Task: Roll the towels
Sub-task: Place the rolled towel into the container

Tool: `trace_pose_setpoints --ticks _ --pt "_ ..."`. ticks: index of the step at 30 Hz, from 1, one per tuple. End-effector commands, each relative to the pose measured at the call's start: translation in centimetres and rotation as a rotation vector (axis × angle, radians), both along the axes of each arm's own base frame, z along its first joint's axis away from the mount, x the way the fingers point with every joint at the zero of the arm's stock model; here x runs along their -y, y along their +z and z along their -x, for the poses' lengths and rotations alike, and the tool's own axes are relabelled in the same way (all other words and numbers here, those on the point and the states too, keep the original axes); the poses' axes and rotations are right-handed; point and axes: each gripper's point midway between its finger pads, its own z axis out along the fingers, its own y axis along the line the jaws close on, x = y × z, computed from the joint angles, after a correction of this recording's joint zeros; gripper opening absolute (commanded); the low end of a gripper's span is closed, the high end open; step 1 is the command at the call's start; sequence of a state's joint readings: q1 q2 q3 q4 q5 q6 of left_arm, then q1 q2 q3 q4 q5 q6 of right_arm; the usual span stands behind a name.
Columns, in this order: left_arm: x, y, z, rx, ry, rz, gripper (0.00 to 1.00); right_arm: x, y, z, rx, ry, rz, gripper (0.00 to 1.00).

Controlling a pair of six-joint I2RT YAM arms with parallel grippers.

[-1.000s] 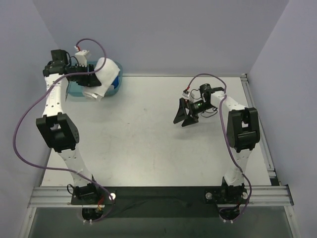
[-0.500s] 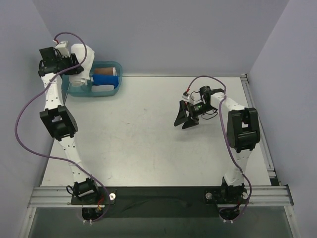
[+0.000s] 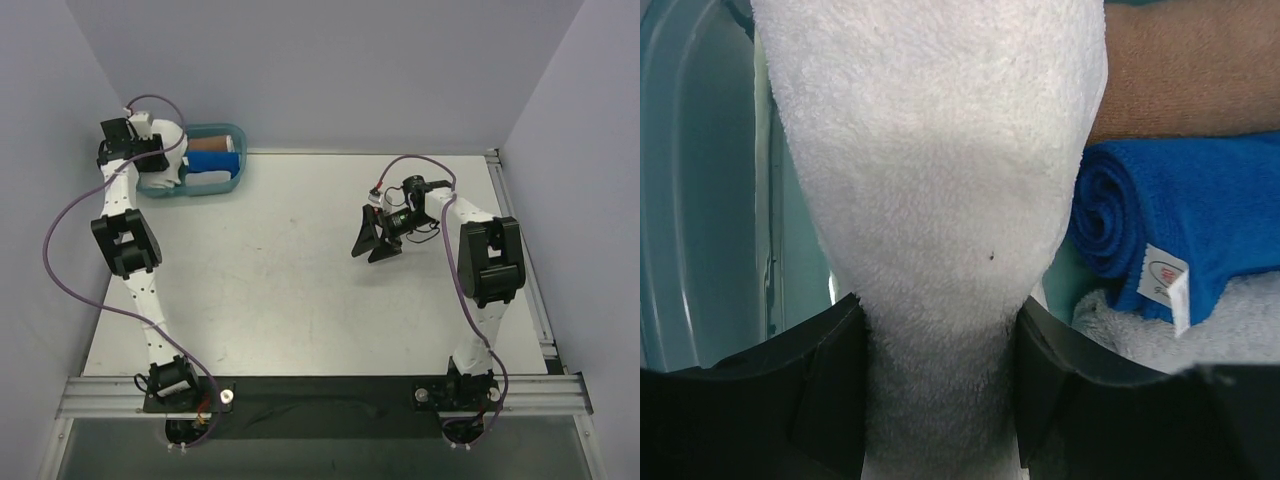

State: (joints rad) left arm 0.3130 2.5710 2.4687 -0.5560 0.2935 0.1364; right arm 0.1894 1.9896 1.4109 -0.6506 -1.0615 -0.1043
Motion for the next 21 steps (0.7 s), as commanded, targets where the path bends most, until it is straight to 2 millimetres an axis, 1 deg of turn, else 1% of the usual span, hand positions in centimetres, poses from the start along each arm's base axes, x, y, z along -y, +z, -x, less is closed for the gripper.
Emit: trace_pose_setpoints --ticks 1,7,12,15,17,18,20,21 --pt "-1.0 0.8 -1.4 0.055 0.005 -0.091 0.0 0.1 0.4 0.9 -0.034 0.004 -0.006 1.0" --pt "-0.7 -2.5 -1.1 -0.014 0.02 -0.103 0.0 0.1 -0.1 0.9 -0.052 0.001 -0.003 1.0" --pt "-0.6 -4.7 -0.9 -0.062 0.08 -0.049 0.0 0.1 -0.3 1.0 -0.062 0.0 -0.001 1.0" --pt "-0.1 -4.4 -1.0 -0.057 0.099 -0.005 0.0 0.1 -0.4 1.1 -0.067 0.0 -0.001 1.0" --pt "-0.2 -4.3 -0.8 -0.06 0.121 0.006 0.0 0.1 -0.4 1.1 -0.067 -0.001 -0.001 1.0" --pt "0.1 -3.8 -0.8 -0.06 0.14 0.019 0.0 0.1 -0.4 1.1 -0.069 -0.001 -0.003 1.0" --pt "-0.2 -3.6 -0.5 -0.067 0.171 0.022 0.0 0.1 -0.4 1.2 -0.072 0.0 -0.005 1.0" --pt "0.1 -3.3 -0.4 -0.069 0.168 0.019 0.0 0.0 -0.3 1.2 -0.071 0.0 -0.01 1.0"
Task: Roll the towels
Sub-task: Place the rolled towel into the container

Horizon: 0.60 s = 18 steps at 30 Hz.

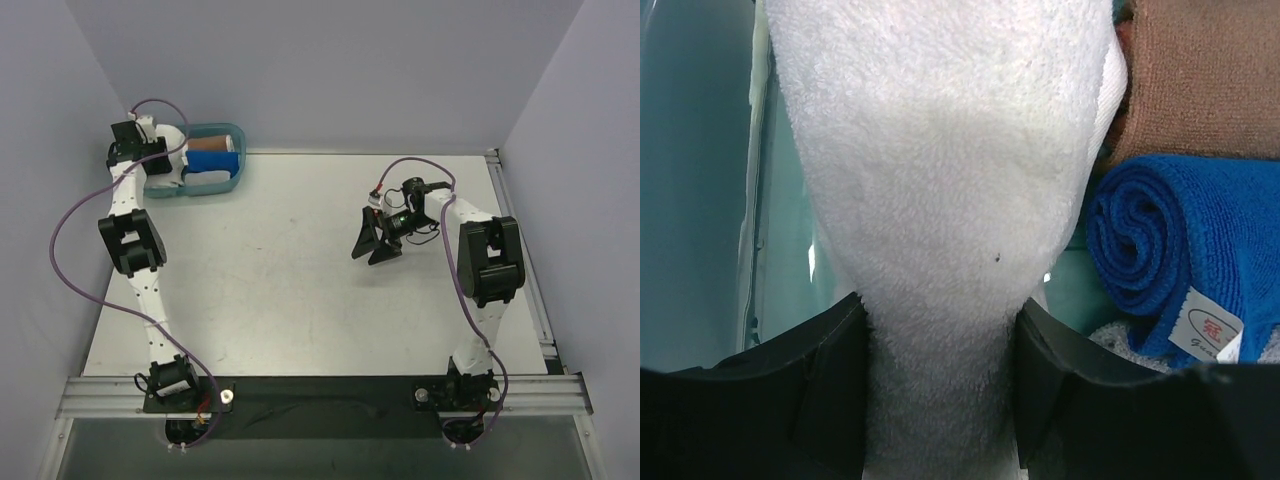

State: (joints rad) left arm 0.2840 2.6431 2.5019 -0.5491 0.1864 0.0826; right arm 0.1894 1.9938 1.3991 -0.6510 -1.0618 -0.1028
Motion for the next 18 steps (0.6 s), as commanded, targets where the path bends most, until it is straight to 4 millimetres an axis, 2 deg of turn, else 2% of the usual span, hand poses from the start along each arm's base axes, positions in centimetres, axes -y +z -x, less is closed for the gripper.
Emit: trace_pose_setpoints --ticks 1,7,13,14,15,18 --pt "0.4 -0.2 0.6 -0.038 0.085 0.02 0.0 0.0 0.0 0.9 -0.055 0.001 -0.012 1.0" --pt "0.4 -1.5 2.0 -0.123 0.122 -0.011 0.0 0.0 -0.1 1.1 -0.062 0.0 -0.014 1.0" --pt "0.7 -2.6 2.4 -0.166 0.106 -0.032 0.02 0.0 -0.3 1.3 -0.066 0.003 -0.013 1.0" --pt "0.8 -2.9 2.6 -0.174 0.102 -0.026 0.08 0.0 -0.3 1.3 -0.068 0.002 -0.018 1.0" --pt "0.9 -3.4 2.7 -0.184 0.095 -0.014 0.25 0.0 -0.2 1.3 -0.067 0.004 -0.018 1.0" --pt "1.3 -3.2 2.8 -0.177 0.068 0.024 0.43 0.0 -0.2 1.4 -0.064 0.006 -0.015 1.0"
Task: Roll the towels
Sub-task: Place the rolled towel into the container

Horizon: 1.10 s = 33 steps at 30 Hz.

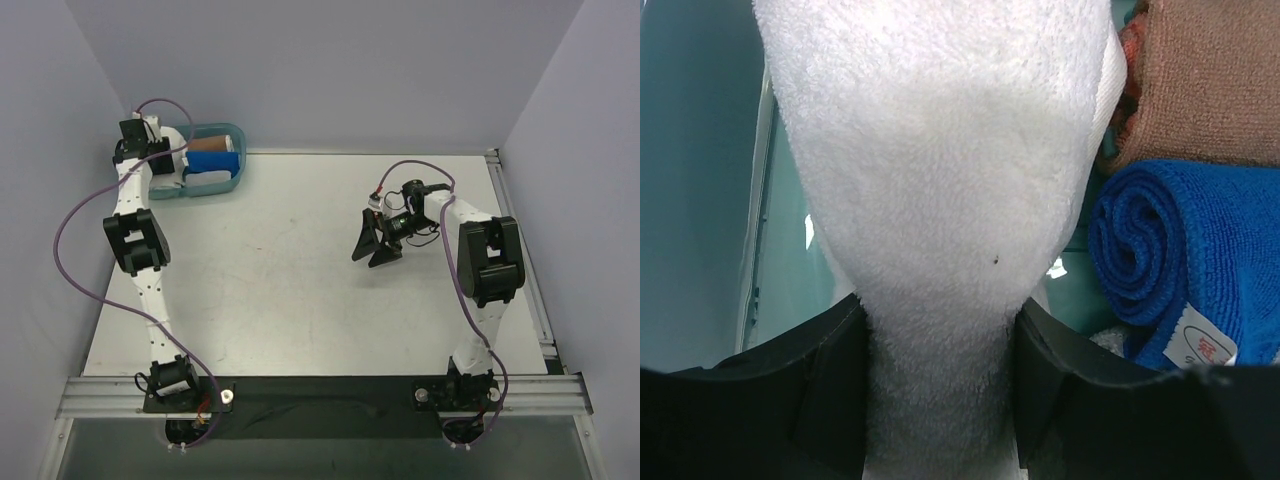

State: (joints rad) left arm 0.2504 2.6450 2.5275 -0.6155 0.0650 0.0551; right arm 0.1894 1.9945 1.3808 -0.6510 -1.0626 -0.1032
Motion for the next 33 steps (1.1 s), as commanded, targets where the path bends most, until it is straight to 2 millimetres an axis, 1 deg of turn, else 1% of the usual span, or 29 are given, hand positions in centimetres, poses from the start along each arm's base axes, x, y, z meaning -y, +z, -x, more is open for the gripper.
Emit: trace_pose_setpoints --ticks 1,2,4,5,6,7,8,10,11,14,20,22,24,25,26,27,28,29,31,32,33 --pt "1.2 -2.4 2.0 -0.103 -0.016 0.081 0.51 -0.1 0.2 1.0 -0.044 0.006 -0.02 1.0" --pt "1.1 -2.0 1.8 -0.095 -0.021 0.077 0.55 0.0 0.3 1.0 -0.042 0.004 -0.017 1.0" --pt "1.0 0.1 1.3 -0.054 -0.028 0.061 0.62 0.0 0.3 1.0 -0.04 0.005 -0.017 1.0" --pt "1.0 0.8 1.2 -0.042 -0.034 0.054 0.63 0.0 0.4 0.9 -0.039 0.003 -0.018 1.0" --pt "1.0 2.0 1.1 -0.022 -0.036 0.047 0.64 0.0 0.5 0.9 -0.037 0.004 -0.018 1.0" --pt "1.0 2.6 1.1 -0.012 -0.04 0.045 0.66 -0.1 0.5 0.9 -0.036 0.004 -0.02 1.0" --pt "1.0 3.7 1.1 0.005 -0.047 0.035 0.7 0.0 0.6 0.9 -0.037 0.002 -0.021 1.0" --pt "0.8 4.9 1.0 0.024 -0.054 0.02 0.75 -0.1 0.7 0.9 -0.034 0.004 -0.027 1.0" --pt "0.8 5.8 1.0 0.04 -0.055 0.011 0.78 -0.2 0.8 0.8 -0.032 0.004 -0.028 1.0" --pt "0.3 7.6 0.6 0.086 -0.05 -0.001 0.82 -0.1 1.0 0.8 -0.025 0.002 -0.031 1.0" --pt "-0.2 10.9 -0.8 0.197 -0.056 -0.04 0.83 -0.1 1.2 0.9 -0.022 0.004 -0.035 1.0" --pt "-0.4 11.7 -1.1 0.226 -0.058 -0.043 0.83 -0.2 1.1 1.1 -0.026 0.006 -0.036 1.0" --pt "-0.2 12.6 -1.7 0.271 -0.077 -0.041 0.83 -0.2 1.1 1.1 -0.024 0.008 -0.036 1.0" --pt "0.2 13.0 -2.0 0.29 -0.095 -0.029 0.83 -0.1 0.9 1.2 -0.027 0.008 -0.034 1.0" --pt "0.0 13.8 -2.4 0.33 -0.102 -0.033 0.83 -0.1 0.9 1.1 -0.028 0.008 -0.034 1.0" --pt "0.2 13.2 -2.6 0.332 -0.111 -0.024 0.83 -0.1 0.8 1.1 -0.03 0.009 -0.033 1.0" --pt "0.3 13.6 -2.8 0.355 -0.119 -0.015 0.83 -0.1 0.7 1.1 -0.035 0.009 -0.032 1.0" --pt "-0.3 14.6 -3.4 0.409 -0.122 -0.014 0.83 -0.1 0.6 1.1 -0.035 0.009 -0.034 1.0" --pt "-0.3 14.8 -3.9 0.448 -0.122 0.029 0.82 -0.2 0.4 1.1 -0.041 0.009 -0.033 1.0" --pt "-0.8 15.4 -4.3 0.485 -0.128 0.024 0.81 -0.2 0.4 1.1 -0.043 0.01 -0.032 1.0" --pt "-0.7 15.7 -4.5 0.504 -0.121 0.061 0.79 -0.2 0.2 1.1 -0.046 0.01 -0.032 1.0"
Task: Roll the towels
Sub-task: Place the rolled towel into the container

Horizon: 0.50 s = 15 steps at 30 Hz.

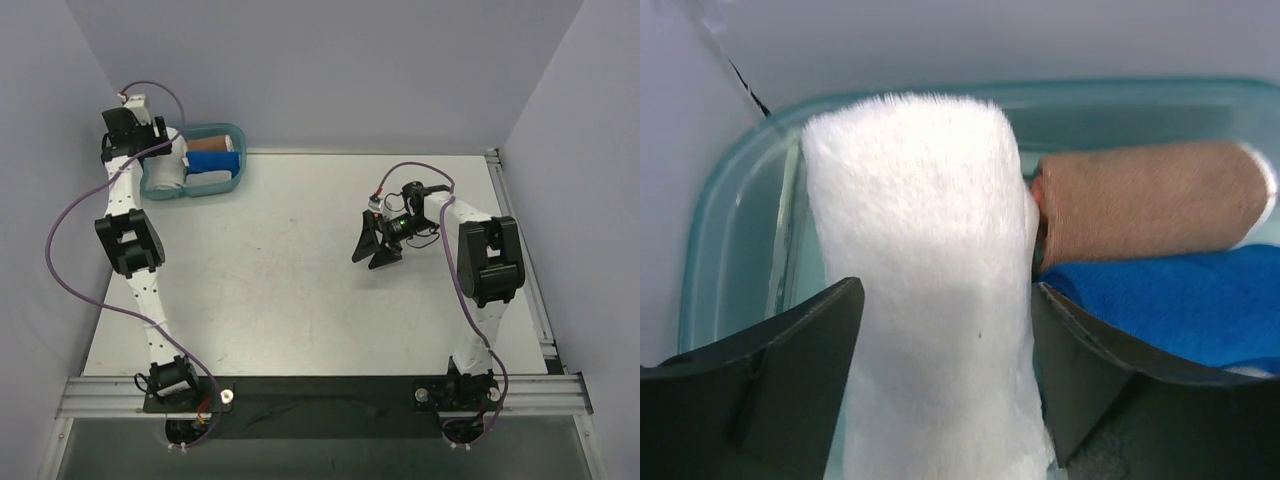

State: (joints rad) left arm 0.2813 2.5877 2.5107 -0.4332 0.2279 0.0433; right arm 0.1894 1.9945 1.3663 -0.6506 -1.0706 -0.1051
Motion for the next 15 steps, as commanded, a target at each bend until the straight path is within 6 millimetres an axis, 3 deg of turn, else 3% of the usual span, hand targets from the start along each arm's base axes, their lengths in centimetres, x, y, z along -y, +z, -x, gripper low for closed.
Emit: trace_pose_setpoints --ticks 1,5,9,10,15 --pt "-0.6 9.4 -2.0 0.281 -0.033 0.036 0.76 -0.2 0.4 0.6 -0.032 0.008 -0.026 1.0" --pt "-0.8 9.1 -2.8 0.315 -0.039 0.026 0.71 -0.2 0.1 0.7 -0.039 0.011 -0.025 1.0" --pt "-0.8 7.5 -3.4 0.307 -0.05 0.006 0.69 0.0 -0.3 0.8 -0.048 0.01 -0.017 1.0" --pt "-0.6 6.2 -3.7 0.291 -0.054 0.007 0.68 -0.1 -0.4 0.9 -0.05 0.011 -0.017 1.0" --pt "-1.5 3.4 -4.2 0.261 -0.021 -0.009 0.66 0.1 -0.8 1.0 -0.061 0.009 -0.002 1.0"
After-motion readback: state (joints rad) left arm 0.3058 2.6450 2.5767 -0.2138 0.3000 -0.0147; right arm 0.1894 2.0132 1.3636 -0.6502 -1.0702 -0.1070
